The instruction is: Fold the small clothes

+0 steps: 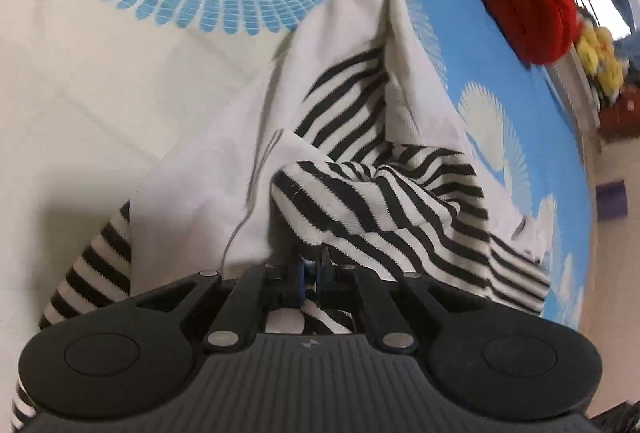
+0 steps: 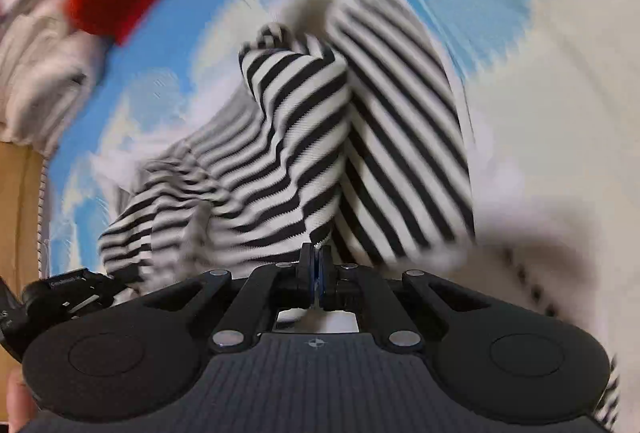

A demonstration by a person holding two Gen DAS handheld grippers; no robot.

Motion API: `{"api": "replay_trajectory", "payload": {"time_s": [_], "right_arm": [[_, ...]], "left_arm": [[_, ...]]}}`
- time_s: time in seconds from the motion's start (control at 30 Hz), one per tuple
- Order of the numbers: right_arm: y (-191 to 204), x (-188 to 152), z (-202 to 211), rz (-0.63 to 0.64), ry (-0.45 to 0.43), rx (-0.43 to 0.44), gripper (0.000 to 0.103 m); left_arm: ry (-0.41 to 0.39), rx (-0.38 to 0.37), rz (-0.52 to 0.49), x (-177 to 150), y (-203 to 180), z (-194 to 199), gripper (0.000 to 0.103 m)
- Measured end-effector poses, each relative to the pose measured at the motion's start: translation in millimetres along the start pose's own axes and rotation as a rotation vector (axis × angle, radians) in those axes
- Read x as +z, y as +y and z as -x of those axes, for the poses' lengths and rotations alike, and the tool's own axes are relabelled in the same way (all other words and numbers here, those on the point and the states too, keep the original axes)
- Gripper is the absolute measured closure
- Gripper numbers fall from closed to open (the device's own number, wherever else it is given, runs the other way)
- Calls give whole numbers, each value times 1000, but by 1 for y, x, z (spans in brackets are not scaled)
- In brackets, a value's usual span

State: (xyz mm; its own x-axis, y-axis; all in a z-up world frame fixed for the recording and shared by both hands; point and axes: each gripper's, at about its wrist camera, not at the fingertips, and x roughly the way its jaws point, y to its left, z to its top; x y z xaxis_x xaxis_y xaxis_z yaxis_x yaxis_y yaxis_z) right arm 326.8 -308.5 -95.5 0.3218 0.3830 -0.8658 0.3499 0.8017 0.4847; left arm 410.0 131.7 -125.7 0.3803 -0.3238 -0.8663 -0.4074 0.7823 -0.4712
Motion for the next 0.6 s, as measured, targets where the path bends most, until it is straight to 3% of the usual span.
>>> {"api": "replay_trajectory", "payload": {"time_s": [0.07, 0.1, 0.13, 0.23, 0.27, 0.5, 0.53, 0.57, 0.6], "right_arm": [[-2, 6, 0, -34, -21, 22, 97], [0, 11, 4, -32, -53, 33, 97], [2, 16, 9, -18, -90, 37, 94], [6, 33, 20, 15, -208, 27, 62], [5, 39, 20, 21, -233, 18, 60], [-15, 51, -4, -40, -211, 5, 60], [-15, 51, -6, -46, -203, 15, 64], [-15, 51, -9, -52, -198, 30, 78], [-14, 49, -8, -54, -198, 41, 88]], "left_arm": [[-47, 14, -43, 5, -8, 10, 80], [-91, 27, -60, 6, -12, 17, 63], [-136, 37, -73, 6, -15, 24, 56], [-189, 32, -94, 5, -19, 31, 53], [-193, 28, -90, 6, -19, 32, 53], [-218, 21, -83, 9, -23, 25, 53], [-217, 20, -78, 10, -22, 24, 53], [-216, 16, -76, 10, -21, 23, 55], [-213, 16, -80, 11, -20, 23, 74]]}}
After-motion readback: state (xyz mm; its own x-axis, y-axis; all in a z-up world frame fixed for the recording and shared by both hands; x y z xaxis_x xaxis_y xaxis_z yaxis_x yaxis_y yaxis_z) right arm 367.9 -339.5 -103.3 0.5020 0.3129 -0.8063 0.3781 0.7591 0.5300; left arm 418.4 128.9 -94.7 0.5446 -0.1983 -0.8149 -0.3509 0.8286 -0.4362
